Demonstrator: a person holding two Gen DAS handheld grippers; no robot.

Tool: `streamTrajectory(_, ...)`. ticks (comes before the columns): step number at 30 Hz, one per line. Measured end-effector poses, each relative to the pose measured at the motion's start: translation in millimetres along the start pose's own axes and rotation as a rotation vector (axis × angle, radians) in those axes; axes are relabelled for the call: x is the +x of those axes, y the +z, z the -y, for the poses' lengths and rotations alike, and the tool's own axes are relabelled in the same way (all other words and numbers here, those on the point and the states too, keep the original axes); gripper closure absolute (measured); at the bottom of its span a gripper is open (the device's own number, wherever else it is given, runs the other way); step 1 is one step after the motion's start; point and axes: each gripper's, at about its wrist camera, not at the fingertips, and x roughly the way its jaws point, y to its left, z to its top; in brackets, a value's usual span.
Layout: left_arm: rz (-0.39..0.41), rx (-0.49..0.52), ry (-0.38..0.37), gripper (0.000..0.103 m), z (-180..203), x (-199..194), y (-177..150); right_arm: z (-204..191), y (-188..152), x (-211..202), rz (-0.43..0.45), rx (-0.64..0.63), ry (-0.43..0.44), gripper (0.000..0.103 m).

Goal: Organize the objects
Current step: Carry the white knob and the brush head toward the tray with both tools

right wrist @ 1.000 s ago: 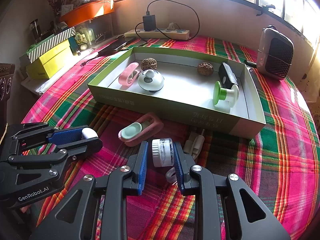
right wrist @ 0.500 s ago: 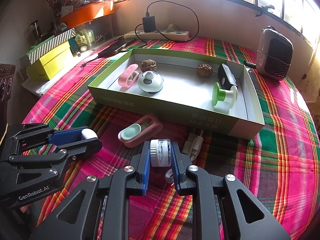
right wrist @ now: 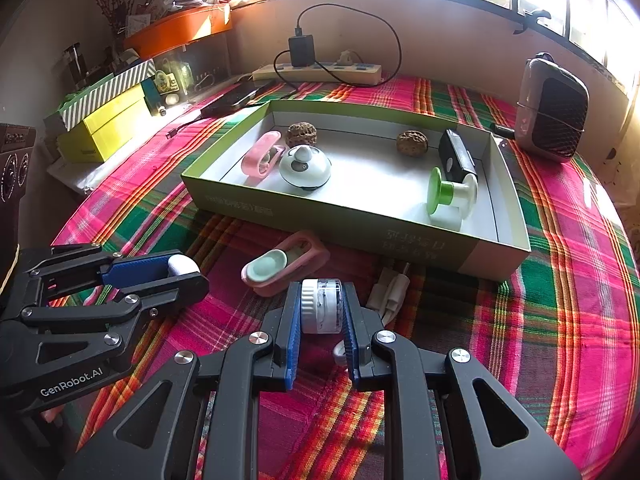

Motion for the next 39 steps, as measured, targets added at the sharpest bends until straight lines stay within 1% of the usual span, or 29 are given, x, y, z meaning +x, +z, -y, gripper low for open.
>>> streamTrajectory(13, 0.036, 0.010, 0.002, 0.079, -12.2, -11.0, 18.9, 3.7, 9.8, -15.1, 0.046, 0.005, 0.017, 0.083)
streamTrajectory(23, 0.061, 0.028, 0.008, 0.079, -16.9, -13.4, 39.6, 12.3, 24.2, -23.0, 0.076, 0.005, 0.017, 0.083)
streamTrajectory(29, 0.069, 0.040, 0.015, 0.079, -20.7, -9.6, 54.3, 19.6, 39.2, -23.1, 0.092, 0.004, 0.016, 0.083)
streamTrajectory(39, 0.066, 0.035, 0.026, 0.079, -29.7, 5.4, 77.0, 36.3, 75.0, -11.2, 0.103, 0.001, 0.025, 0.083)
